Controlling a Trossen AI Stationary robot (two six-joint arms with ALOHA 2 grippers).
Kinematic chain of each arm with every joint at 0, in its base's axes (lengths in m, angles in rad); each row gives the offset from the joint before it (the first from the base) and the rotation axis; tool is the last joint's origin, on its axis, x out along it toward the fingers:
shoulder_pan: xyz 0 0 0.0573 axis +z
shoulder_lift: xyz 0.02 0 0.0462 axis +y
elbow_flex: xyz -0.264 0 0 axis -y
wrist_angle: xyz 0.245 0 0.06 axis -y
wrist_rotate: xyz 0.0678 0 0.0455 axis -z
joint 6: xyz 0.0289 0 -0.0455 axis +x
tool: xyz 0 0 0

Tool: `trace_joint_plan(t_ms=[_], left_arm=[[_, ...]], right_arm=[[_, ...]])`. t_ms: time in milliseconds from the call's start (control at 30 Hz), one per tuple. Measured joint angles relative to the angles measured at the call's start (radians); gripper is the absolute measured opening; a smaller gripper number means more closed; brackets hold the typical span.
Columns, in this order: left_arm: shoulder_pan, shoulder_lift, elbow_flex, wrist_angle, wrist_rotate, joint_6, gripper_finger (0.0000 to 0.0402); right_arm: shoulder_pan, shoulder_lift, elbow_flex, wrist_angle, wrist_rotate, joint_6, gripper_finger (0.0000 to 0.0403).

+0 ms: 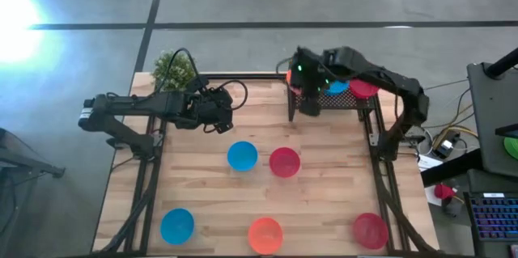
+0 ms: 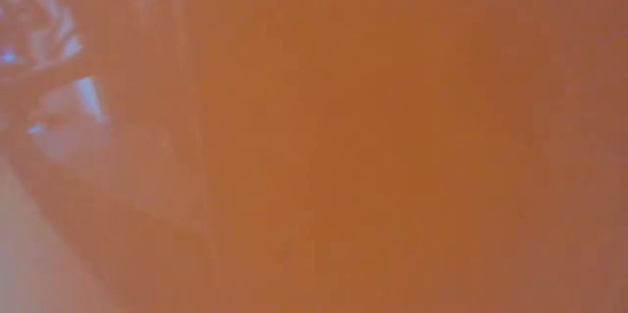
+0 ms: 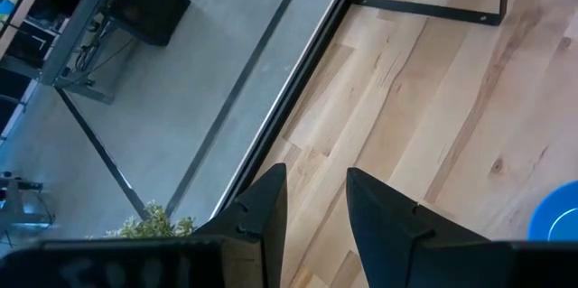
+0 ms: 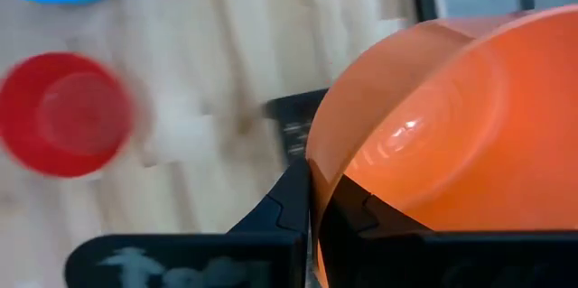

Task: Pick & Place Mini bowls
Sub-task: Stack the right orange bowl on top of the orange bowl on the shelf

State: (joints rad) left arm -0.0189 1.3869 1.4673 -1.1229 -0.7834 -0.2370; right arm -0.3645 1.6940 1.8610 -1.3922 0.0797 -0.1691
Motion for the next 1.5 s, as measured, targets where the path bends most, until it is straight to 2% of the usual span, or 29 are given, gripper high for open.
trace_joint_plan(t_ms=[233, 367, 600, 1200, 1500], left_arm=[[0.000, 0.000, 0.000, 0.000, 0.000, -0.024, 0.0115], [0.000, 0.000, 0.000, 0.000, 0.000, -0.025, 0.0115], [0.000, 0.000, 0.000, 0.000, 0.000, -0.025, 0.0115], [0.000, 0.000, 0.000, 0.000, 0.000, -0.024, 0.0115], [0.000, 0.000, 0.000, 0.000, 0.000, -0.024, 0.0115]], right_arm=[[-0.123, 0.123, 0.112, -0.050, -0.004, -0.066, 0.0008], [-0.143, 0.187, 0.148, -0.124, -0.005, -0.071, 0.0008], [-0.144, 0.252, 0.172, -0.124, -0.004, -0.105, 0.0008], [-0.144, 0.265, 0.175, -0.146, 0.000, -0.102, 0.0009], [-0.144, 0.263, 0.179, -0.148, 0.000, -0.104, 0.0054]])
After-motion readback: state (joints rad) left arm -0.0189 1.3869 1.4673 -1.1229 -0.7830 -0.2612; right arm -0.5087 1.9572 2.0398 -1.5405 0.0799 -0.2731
